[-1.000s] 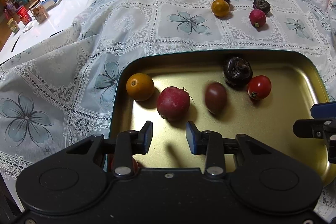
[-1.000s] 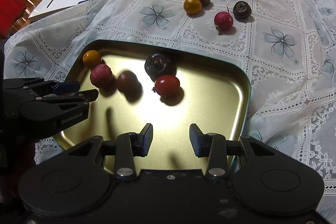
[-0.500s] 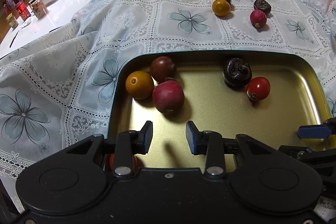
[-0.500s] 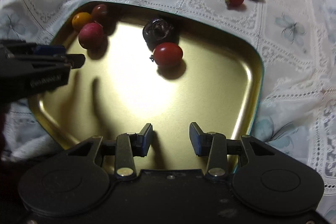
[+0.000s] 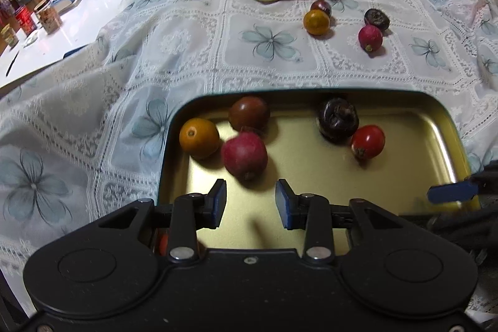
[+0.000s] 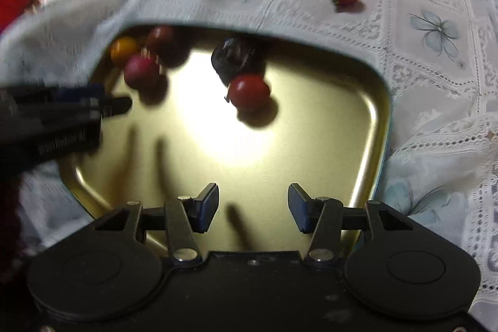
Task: Organize fruits
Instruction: 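Grasp the yellow-orange fruit with the left tool while the right tool grasps the dark plum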
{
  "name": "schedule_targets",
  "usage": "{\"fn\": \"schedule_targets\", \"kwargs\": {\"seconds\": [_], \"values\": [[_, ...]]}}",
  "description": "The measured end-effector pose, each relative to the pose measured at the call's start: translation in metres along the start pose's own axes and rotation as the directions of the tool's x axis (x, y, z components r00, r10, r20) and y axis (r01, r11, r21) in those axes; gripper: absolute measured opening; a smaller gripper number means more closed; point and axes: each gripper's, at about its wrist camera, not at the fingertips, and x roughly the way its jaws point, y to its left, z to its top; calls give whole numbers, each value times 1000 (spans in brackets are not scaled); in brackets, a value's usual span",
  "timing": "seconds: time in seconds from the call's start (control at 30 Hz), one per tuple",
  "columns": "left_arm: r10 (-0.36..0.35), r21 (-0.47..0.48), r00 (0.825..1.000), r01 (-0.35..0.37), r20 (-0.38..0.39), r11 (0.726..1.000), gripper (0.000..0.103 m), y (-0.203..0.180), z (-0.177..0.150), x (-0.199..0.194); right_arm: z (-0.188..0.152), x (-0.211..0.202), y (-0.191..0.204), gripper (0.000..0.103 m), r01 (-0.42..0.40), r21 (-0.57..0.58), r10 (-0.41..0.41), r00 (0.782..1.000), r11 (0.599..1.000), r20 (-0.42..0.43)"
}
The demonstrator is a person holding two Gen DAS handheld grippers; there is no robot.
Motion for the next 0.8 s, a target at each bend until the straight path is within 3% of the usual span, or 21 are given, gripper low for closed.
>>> {"fn": "schedule_targets", "kwargs": {"seconds": [0.1,0.33,0.5,0.63,0.8], "values": [[2,19,1000,-2,28,1000,45,1,14,-5,20,-18,-17,52,1,58,-5,998,998,68],[-24,28,997,22,71,999,45,1,66,-2,93,-38,-66,53,82,204,-127,967,976,221],[9,21,995,-11,95,1000,45,-2,102,15,148,-28,-95,53,107,283,-183,949,953,256],[-26,28,996,24,83,999,45,-7,127,34,180,-12,-105,53,176,289,-258,926,941,275],[-44,50,996,40,80,998,45,-18,145,55,198,12,-121,53,145,313,-227,943,939,244]]}}
